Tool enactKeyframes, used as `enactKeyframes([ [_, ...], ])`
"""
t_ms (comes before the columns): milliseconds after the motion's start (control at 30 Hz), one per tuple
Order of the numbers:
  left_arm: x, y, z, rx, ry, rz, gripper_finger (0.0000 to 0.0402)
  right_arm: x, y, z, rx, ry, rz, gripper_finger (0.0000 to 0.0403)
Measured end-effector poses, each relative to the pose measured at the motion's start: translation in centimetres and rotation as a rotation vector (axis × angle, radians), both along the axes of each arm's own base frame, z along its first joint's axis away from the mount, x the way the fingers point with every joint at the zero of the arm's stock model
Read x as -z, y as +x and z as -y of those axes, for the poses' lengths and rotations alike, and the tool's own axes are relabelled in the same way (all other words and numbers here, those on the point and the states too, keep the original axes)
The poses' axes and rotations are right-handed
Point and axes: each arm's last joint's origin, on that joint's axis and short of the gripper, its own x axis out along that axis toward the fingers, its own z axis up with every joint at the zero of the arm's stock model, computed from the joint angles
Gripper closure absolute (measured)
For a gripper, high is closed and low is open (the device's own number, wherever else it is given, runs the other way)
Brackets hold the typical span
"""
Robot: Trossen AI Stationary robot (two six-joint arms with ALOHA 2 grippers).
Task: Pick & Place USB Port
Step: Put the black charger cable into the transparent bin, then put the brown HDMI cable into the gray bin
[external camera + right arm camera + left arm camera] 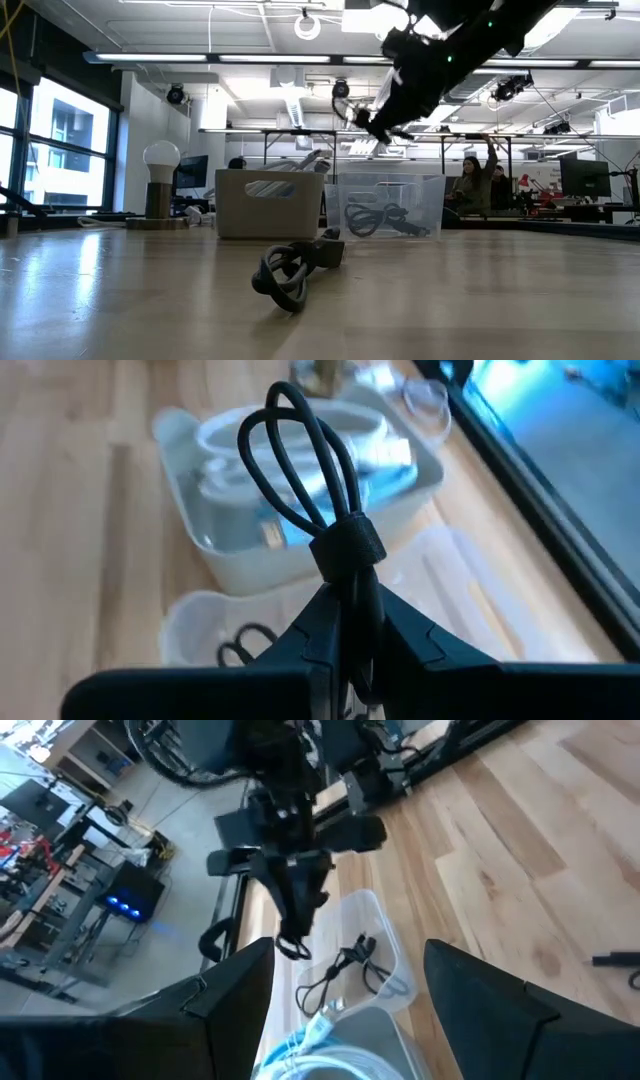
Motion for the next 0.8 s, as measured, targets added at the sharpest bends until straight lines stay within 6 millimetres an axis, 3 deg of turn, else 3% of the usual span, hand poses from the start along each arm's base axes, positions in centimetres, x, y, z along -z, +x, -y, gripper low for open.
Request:
enactKeyframes([
  [300,-0.1,-0.5,-0.2,-0.015,0.01,-0.011,0.0149,2.4,0.9,0.2,0.034,0.036,-0.073,0.0374],
  [567,-0.1,-0.5,-0.2,0.004,0.003,-0.016,0.0149,2.7,0.7,0.4,0.11,0.049,-0.093,0.0299],
  [800,0.0,-0.5,0.1,0.083,-0.027,-0.027,0.0149,2.9,0.6,0.1,0.09,0.053,-0.119,0.0289],
])
